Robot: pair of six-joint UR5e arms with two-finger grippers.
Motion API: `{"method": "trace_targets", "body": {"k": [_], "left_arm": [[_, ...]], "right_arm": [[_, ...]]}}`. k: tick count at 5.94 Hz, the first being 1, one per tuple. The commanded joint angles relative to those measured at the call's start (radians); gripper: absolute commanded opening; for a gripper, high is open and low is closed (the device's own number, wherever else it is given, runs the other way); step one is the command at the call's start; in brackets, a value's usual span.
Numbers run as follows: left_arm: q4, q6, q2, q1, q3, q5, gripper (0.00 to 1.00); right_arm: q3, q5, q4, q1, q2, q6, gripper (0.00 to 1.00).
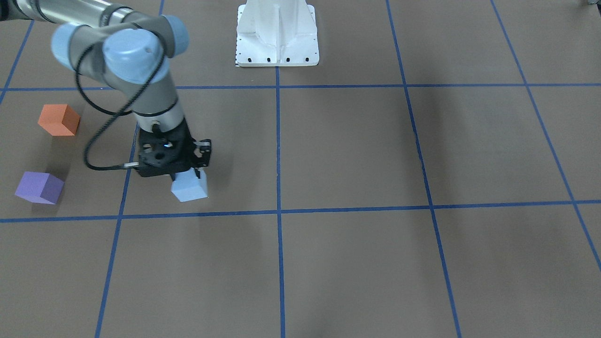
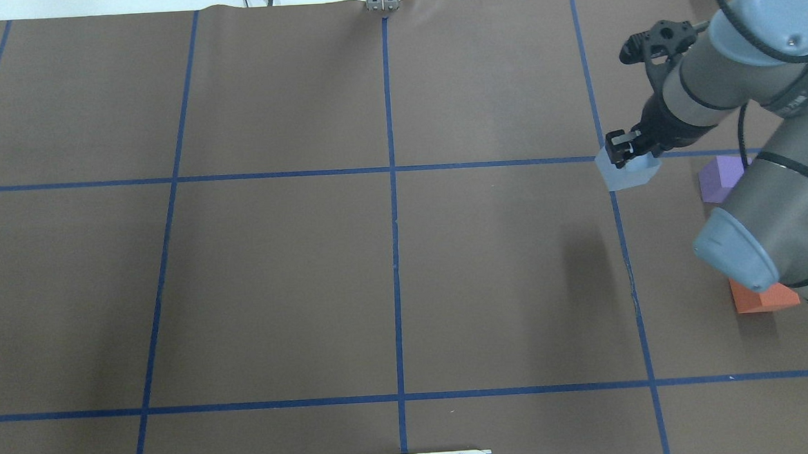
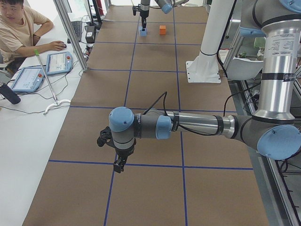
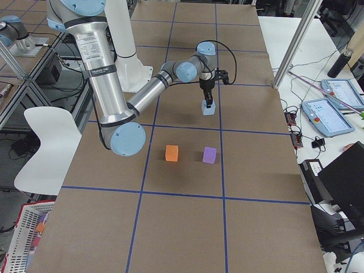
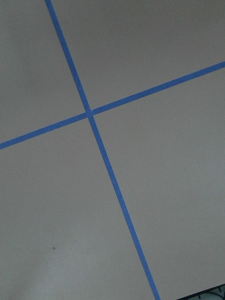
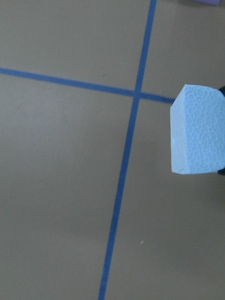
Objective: Place blue block between orange and purple blocks
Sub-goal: 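Carry the light blue cube with the right gripper between purple and orange cubes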
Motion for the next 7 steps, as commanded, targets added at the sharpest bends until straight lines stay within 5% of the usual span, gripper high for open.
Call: {"method": "trace_targets", "body": {"k": [1, 4, 5, 7], "left_arm": [[-0.01, 0.0, -0.001, 0.002, 0.001, 0.0, 1.0], [-0.013, 0.001, -0.001, 0.002, -0.002, 0.0, 1.0], [-0.027, 0.0, -0.001, 0.002, -0.001, 0.0, 1.0], [-0.034, 0.0, -0.001, 0.002, -0.002, 0.0, 1.0]], "right_arm": [[0.014, 0.016, 0.157, 0.065, -0.235, -0.059, 0.13], [-0.078, 0.026, 0.233, 0.101, -0.304, -0.103, 0.42], [-0.104, 0.028, 0.239, 0.099, -0.296, -0.097, 0.62], [-0.101, 0.032, 0.285, 0.095, -0.305, -0.027, 0.71]]}}
